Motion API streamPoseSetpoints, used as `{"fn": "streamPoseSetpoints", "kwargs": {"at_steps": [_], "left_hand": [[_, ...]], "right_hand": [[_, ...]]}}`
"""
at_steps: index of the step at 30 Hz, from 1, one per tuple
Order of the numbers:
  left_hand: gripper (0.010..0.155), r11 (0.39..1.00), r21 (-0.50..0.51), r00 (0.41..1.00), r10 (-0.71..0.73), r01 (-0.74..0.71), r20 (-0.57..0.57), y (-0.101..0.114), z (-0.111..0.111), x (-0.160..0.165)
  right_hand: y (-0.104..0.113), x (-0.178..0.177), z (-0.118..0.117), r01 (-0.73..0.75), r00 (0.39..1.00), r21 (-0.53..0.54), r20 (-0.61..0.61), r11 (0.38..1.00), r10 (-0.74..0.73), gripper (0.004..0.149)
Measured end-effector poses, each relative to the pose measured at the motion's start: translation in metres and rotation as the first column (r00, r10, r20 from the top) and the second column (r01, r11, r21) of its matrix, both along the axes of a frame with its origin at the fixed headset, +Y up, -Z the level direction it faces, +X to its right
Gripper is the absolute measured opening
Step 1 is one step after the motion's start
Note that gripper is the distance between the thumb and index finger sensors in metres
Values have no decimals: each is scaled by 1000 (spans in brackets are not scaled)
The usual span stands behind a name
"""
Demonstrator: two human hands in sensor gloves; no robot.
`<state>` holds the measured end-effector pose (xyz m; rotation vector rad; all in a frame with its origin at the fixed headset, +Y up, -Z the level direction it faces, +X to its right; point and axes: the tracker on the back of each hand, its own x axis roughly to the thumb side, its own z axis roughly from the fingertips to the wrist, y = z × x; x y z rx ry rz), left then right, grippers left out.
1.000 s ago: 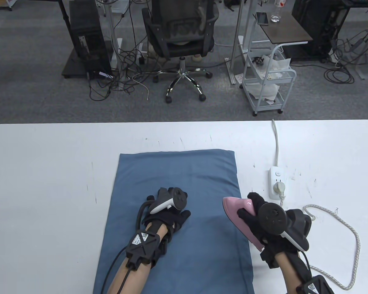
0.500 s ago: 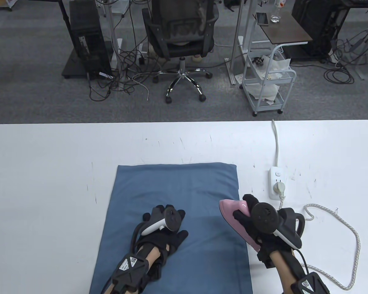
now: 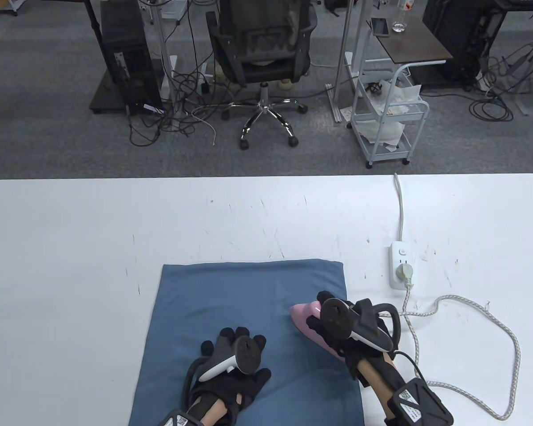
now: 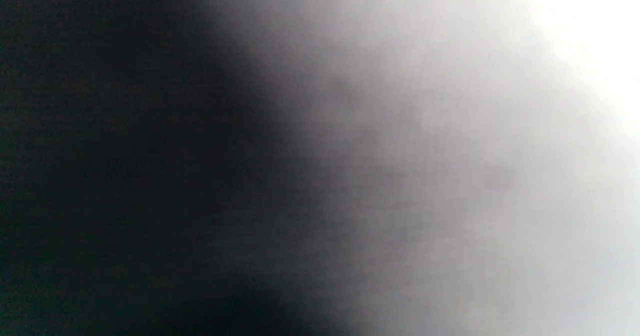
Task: Iron pillowcase with electric iron on table
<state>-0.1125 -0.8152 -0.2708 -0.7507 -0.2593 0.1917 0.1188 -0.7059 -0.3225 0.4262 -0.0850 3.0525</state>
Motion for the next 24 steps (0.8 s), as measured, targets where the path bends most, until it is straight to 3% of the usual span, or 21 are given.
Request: {"fn": "streamPoseSetpoints", "kwargs": {"at_steps": [5,10,15,24], "left_hand": [[75,1000,0,1000,2,-2,1,0,-1,0],[75,1000,-2,1000,4,-4,3,1,-1,1],[75,1000,-2,1000,5,-5,4,0,-1,1],[75,1000,-2,1000,7,-7,5,0,-1,1]], "right_hand": [[-18,-11,-13,-39,999,-45,-24,998,38,66],[-19,-23,-29,-142,990,-2,-9,990,142,67],[-20,-23,-68,-183,981,44,69,982,180,68],[-19,-2,-131,-190,955,23,235,981,179,68]]}}
